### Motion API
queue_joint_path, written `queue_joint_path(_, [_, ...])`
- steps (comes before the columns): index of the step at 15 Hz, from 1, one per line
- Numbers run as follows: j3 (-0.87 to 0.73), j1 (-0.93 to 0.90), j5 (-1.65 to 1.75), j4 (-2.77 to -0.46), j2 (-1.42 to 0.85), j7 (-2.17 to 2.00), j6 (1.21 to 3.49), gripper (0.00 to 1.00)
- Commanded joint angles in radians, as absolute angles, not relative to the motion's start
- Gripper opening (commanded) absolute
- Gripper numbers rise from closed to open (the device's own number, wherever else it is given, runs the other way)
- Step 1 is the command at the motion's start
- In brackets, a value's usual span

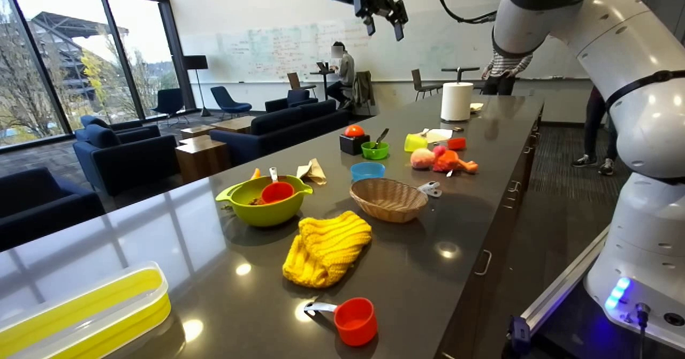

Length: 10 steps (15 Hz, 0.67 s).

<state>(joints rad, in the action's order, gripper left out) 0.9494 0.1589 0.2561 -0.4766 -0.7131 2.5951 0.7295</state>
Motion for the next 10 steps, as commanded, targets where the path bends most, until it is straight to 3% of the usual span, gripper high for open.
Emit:
queue_joint_path(1, [1.022,0.184,0.263,-0.488,-0.715,2.596,0.720,1.00])
queue_joint_path(7, [1.145,0.244,0.233,-0.505,-0.747,2.602,0.682,1.00])
queue_joint_path(10, [1.307,0.251,0.201,-0.506,-0.790,2.602,0.650,1.00])
